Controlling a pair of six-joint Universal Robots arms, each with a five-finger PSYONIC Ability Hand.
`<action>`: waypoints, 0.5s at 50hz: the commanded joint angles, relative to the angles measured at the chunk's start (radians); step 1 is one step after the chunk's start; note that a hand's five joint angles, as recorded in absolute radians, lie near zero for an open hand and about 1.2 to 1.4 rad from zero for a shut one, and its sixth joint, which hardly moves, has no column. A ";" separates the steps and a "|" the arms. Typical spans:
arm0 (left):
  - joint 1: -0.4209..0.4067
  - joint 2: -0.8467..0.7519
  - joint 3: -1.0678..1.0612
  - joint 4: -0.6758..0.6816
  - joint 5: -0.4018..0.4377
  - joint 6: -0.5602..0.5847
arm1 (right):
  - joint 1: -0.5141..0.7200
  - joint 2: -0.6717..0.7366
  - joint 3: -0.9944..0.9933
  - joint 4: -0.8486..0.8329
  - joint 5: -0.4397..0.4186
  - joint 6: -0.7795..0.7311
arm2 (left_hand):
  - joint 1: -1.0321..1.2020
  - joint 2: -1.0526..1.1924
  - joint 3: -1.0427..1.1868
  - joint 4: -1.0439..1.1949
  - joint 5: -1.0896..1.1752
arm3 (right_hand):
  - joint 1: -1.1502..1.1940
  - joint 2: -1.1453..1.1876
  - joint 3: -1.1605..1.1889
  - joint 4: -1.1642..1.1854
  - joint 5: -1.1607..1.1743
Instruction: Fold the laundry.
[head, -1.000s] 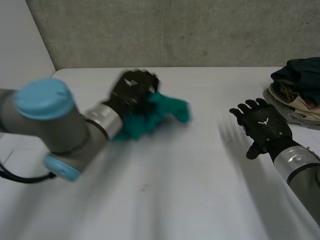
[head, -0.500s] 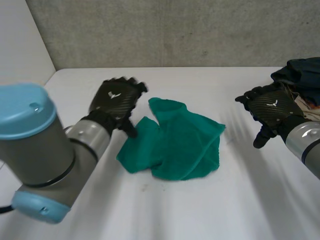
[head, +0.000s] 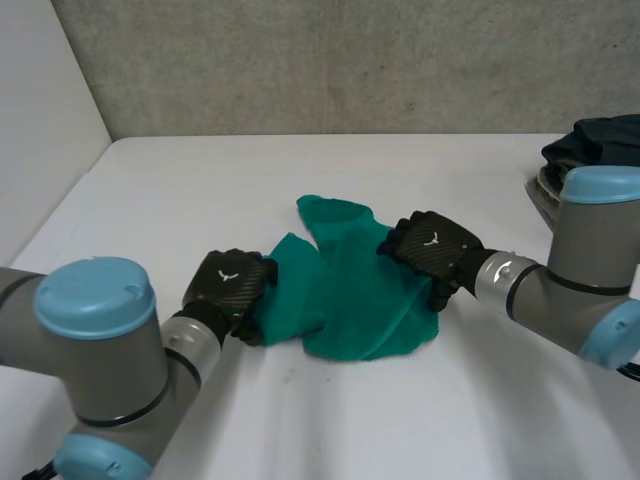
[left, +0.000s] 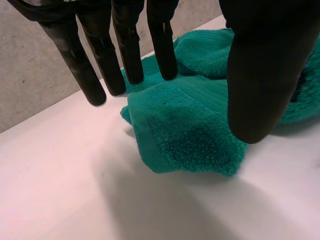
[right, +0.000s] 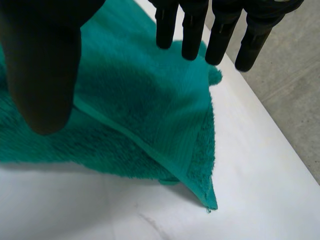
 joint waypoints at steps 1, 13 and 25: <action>-0.005 -0.117 0.080 0.030 -0.001 0.009 | 0.000 0.113 -0.086 -0.088 0.011 0.001 | 0.289 0.299 0.303 0.301 0.301 | 0.206 0.213 0.204 0.202 0.197; -0.006 -0.163 0.161 0.024 -0.007 0.009 | 0.014 0.179 -0.146 -0.176 0.016 0.025 | 0.858 0.869 0.873 0.870 0.870 | 0.353 0.360 0.351 0.349 0.344; -0.001 -0.162 0.199 0.027 -0.018 0.078 | 0.023 0.189 -0.189 -0.193 0.017 0.031 | 0.858 0.869 0.873 0.870 0.870 | 1.048 1.054 1.046 1.044 1.039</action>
